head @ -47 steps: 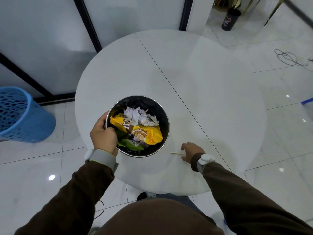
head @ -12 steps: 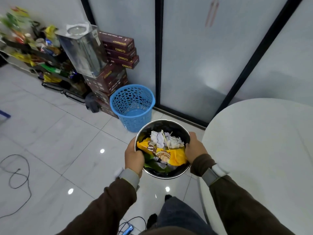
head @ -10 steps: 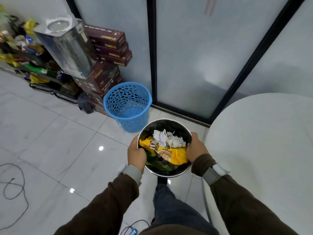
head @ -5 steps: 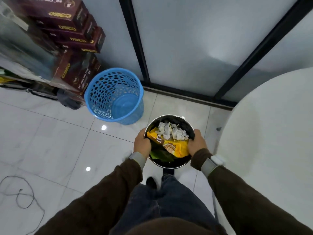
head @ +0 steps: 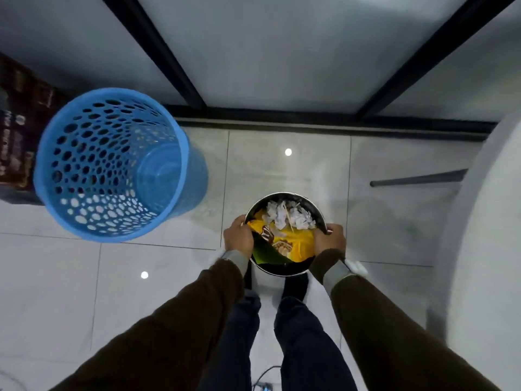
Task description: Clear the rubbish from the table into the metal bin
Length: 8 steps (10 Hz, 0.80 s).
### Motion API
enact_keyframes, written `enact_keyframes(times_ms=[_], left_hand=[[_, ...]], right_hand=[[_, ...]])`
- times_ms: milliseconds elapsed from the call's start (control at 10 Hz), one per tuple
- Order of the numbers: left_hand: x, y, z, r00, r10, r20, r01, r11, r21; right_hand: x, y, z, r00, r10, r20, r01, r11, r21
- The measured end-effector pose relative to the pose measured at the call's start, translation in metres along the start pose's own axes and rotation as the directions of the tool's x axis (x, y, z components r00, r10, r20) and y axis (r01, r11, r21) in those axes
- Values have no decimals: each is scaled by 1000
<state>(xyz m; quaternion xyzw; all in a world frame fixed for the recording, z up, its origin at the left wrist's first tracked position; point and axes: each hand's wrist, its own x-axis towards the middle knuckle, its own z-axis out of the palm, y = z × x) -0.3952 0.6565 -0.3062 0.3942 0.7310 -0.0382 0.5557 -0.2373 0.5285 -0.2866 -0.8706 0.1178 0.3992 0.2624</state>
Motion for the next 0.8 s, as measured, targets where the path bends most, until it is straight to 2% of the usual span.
enact_keyframes(times_ms=[200, 400, 600, 700, 800], left_hand=[[128, -24, 39, 1000, -20, 20, 18, 993, 117], [187, -43, 51, 994, -48, 95, 30, 983, 182], [194, -49, 52, 988, 7, 153, -44, 971, 237], [186, -53, 46, 982, 24, 187, -70, 968, 241], [167, -63, 25, 988, 12, 156, -53, 965, 259]], right_hand=[[125, 25, 89, 998, -23, 62, 32, 987, -157], [177, 45, 129, 993, -48, 110, 73, 969, -235], [184, 49, 133, 987, -52, 153, 88, 966, -242], [179, 49, 128, 984, -27, 179, 69, 971, -231], [163, 49, 115, 980, 39, 194, 3, 977, -211]])
